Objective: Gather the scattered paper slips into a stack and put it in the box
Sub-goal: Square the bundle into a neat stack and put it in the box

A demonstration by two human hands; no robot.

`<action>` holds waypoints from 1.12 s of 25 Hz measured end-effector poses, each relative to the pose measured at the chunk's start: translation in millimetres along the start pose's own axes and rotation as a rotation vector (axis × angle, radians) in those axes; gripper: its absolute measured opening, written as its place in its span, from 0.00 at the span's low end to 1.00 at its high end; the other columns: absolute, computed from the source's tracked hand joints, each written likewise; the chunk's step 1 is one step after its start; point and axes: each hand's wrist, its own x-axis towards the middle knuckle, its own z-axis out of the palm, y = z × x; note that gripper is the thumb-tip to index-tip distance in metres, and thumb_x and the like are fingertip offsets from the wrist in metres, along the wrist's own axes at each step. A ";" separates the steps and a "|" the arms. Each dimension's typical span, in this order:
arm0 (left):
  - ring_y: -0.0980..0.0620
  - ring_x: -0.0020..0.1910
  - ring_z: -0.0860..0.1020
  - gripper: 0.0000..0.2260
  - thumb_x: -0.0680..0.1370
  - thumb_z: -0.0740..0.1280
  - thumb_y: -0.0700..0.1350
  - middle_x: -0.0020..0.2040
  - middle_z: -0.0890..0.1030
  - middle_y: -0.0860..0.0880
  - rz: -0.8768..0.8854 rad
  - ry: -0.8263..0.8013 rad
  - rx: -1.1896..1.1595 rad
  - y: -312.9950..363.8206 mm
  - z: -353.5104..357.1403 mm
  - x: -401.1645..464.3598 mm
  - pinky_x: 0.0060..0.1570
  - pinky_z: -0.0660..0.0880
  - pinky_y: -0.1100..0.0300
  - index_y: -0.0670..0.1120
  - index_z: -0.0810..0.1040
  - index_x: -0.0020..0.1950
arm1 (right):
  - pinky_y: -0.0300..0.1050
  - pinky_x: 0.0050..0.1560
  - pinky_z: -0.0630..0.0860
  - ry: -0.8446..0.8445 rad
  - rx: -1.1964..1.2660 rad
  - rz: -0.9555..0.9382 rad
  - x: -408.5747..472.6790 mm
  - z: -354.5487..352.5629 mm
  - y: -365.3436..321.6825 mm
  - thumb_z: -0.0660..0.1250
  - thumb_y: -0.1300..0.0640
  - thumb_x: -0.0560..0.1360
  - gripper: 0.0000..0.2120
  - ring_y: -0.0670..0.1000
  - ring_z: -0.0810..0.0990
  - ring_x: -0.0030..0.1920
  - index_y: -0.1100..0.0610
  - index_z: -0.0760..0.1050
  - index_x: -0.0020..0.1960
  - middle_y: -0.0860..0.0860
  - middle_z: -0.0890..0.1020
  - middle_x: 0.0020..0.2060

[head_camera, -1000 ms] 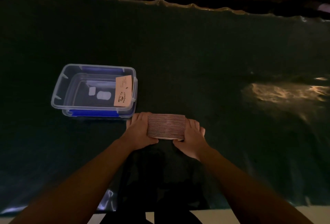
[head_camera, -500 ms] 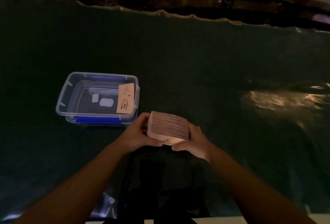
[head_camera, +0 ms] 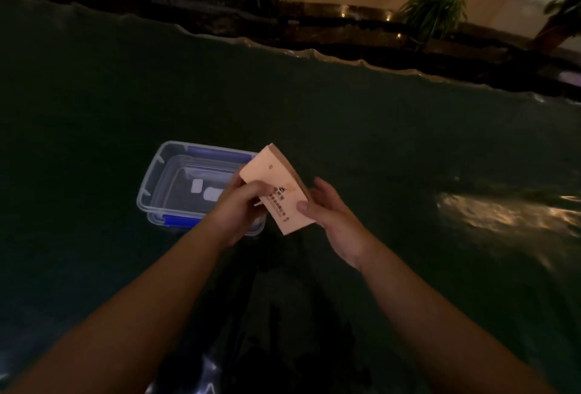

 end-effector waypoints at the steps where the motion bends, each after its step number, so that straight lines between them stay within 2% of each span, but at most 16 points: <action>1: 0.36 0.65 0.78 0.19 0.79 0.66 0.36 0.59 0.80 0.41 -0.001 0.023 0.029 9.9 -6.3 2.0 0.59 0.77 0.43 0.47 0.72 0.69 | 0.44 0.63 0.73 0.012 -0.037 -0.034 6.6 7.9 -12.3 0.83 0.38 0.61 0.58 0.48 0.71 0.75 0.41 0.57 0.83 0.45 0.70 0.78; 3: 0.38 0.63 0.79 0.17 0.80 0.65 0.37 0.60 0.81 0.41 -0.007 0.038 0.094 28.8 -24.7 7.0 0.58 0.77 0.42 0.50 0.73 0.67 | 0.46 0.61 0.78 -0.011 -0.123 -0.052 24.8 31.4 -34.7 0.82 0.40 0.64 0.51 0.49 0.75 0.72 0.39 0.61 0.81 0.44 0.73 0.75; 5: 0.40 0.61 0.81 0.18 0.80 0.67 0.41 0.61 0.82 0.41 -0.024 0.064 0.135 42.6 -44.7 13.3 0.55 0.79 0.44 0.50 0.73 0.70 | 0.55 0.61 0.83 -0.034 -0.146 -0.032 43.9 57.1 -48.0 0.80 0.43 0.67 0.43 0.51 0.82 0.66 0.40 0.65 0.78 0.47 0.81 0.68; 8: 0.41 0.57 0.85 0.19 0.79 0.71 0.48 0.59 0.86 0.41 -0.091 0.129 0.127 56.5 -79.9 19.8 0.53 0.81 0.46 0.48 0.76 0.69 | 0.60 0.63 0.82 -0.012 -0.058 0.050 73.2 95.9 -51.4 0.78 0.44 0.71 0.38 0.52 0.85 0.61 0.40 0.66 0.77 0.48 0.85 0.62; 11: 0.43 0.55 0.87 0.15 0.78 0.71 0.46 0.58 0.86 0.42 -0.116 0.141 0.137 56.5 -110.6 25.9 0.52 0.82 0.46 0.50 0.78 0.65 | 0.60 0.62 0.82 0.016 0.023 0.153 95.8 131.1 -40.5 0.76 0.44 0.72 0.33 0.52 0.85 0.59 0.39 0.69 0.74 0.49 0.85 0.61; 15: 0.40 0.59 0.84 0.17 0.79 0.69 0.45 0.61 0.84 0.41 -0.199 0.184 0.185 46.1 -137.2 39.1 0.57 0.81 0.41 0.51 0.76 0.68 | 0.62 0.66 0.79 0.033 0.019 0.227 117.0 166.7 -25.6 0.72 0.44 0.75 0.15 0.54 0.85 0.59 0.38 0.75 0.61 0.49 0.86 0.59; 19: 0.41 0.57 0.84 0.13 0.81 0.67 0.48 0.59 0.85 0.42 -0.291 0.201 0.263 32.7 -143.4 53.9 0.59 0.80 0.40 0.51 0.77 0.66 | 0.64 0.69 0.76 0.102 -0.045 0.324 127.9 181.6 -25.4 0.68 0.43 0.79 0.24 0.58 0.83 0.62 0.49 0.72 0.73 0.54 0.84 0.62; 25: 0.42 0.55 0.84 0.08 0.81 0.67 0.49 0.55 0.86 0.43 -0.350 0.254 0.288 21.5 -146.5 75.8 0.60 0.80 0.38 0.52 0.79 0.59 | 0.61 0.71 0.74 0.167 -0.158 0.405 141.3 193.2 -32.2 0.62 0.46 0.83 0.25 0.61 0.80 0.64 0.55 0.68 0.76 0.59 0.81 0.65; 28: 0.43 0.53 0.84 0.04 0.81 0.68 0.49 0.54 0.85 0.43 -0.377 0.297 0.289 16.0 -150.5 81.4 0.57 0.80 0.39 0.53 0.79 0.55 | 0.61 0.72 0.73 0.177 -0.248 0.411 144.2 196.4 -31.1 0.61 0.48 0.85 0.21 0.60 0.80 0.64 0.55 0.71 0.74 0.59 0.82 0.64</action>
